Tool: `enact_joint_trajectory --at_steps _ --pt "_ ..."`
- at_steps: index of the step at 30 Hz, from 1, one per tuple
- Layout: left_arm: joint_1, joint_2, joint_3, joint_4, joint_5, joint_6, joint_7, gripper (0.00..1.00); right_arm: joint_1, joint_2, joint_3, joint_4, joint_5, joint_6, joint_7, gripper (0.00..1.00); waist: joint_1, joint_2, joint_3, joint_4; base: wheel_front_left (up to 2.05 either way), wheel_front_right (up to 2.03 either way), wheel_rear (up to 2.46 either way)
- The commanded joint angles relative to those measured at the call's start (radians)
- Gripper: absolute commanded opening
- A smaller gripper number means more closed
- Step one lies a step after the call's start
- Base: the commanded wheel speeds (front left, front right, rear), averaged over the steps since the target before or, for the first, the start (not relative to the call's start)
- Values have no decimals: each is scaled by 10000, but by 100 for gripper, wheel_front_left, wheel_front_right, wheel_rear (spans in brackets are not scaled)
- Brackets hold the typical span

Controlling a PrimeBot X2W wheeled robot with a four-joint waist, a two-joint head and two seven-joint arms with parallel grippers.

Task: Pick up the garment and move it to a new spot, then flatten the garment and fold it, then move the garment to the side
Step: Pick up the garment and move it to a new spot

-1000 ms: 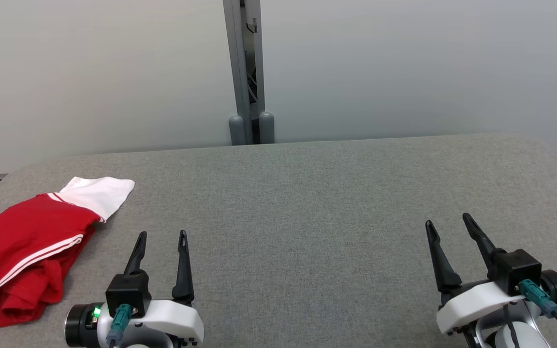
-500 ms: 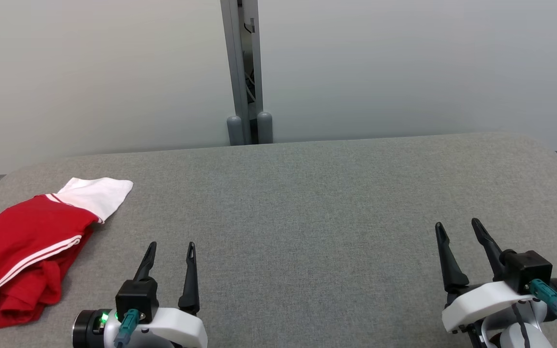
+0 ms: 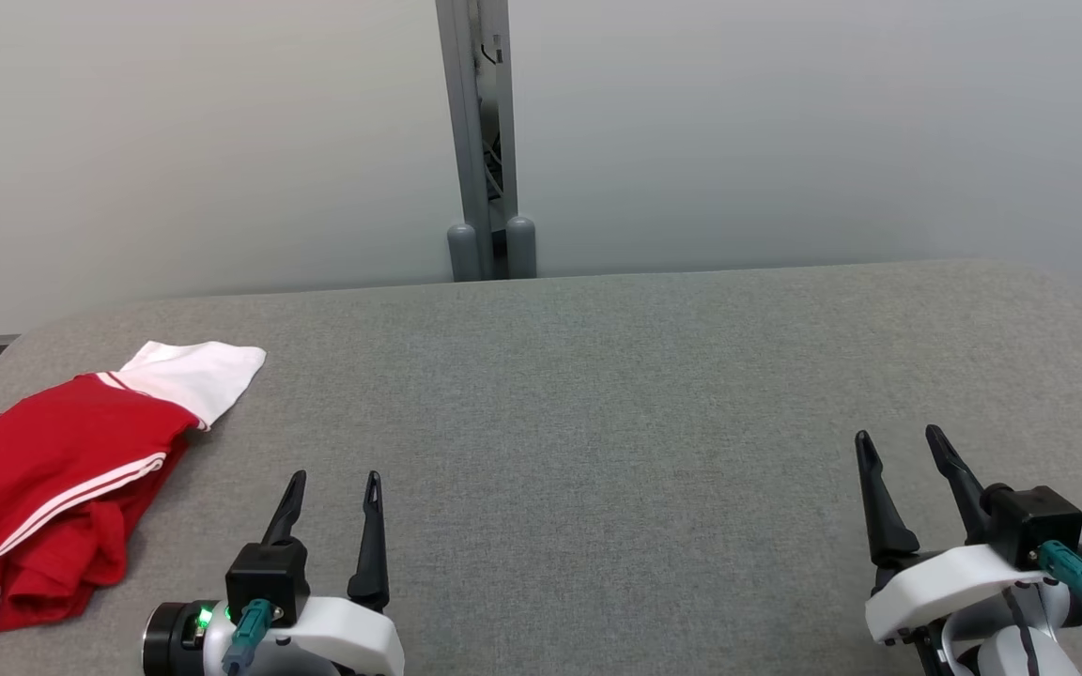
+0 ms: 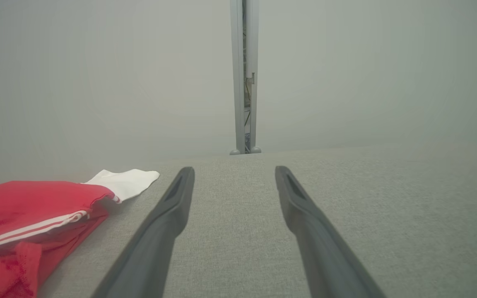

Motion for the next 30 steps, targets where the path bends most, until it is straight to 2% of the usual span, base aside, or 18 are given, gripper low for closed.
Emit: enact_joint_trajectory --at_steps 1,10,22,30 --pt "-125 56 51 -27 -88 18 -41 100 -36 -70 -14 -61 -46 18 -18 100 0 0 19 102 0 0 0" --pt "-53 50 156 -56 67 -24 -41 100 211 -71 128 -337 45 18 -16 100 0 0 116 979 0 0 0" --pt "158 49 592 -9 574 -286 -41 100 499 -68 408 -613 523 18 -16 100 0 0 -48 3170 0 0 0" --pt "325 46 953 -70 869 -445 -41 100 606 -74 682 -658 813 18 -16 100 0 0 -167 4215 0 0 0"
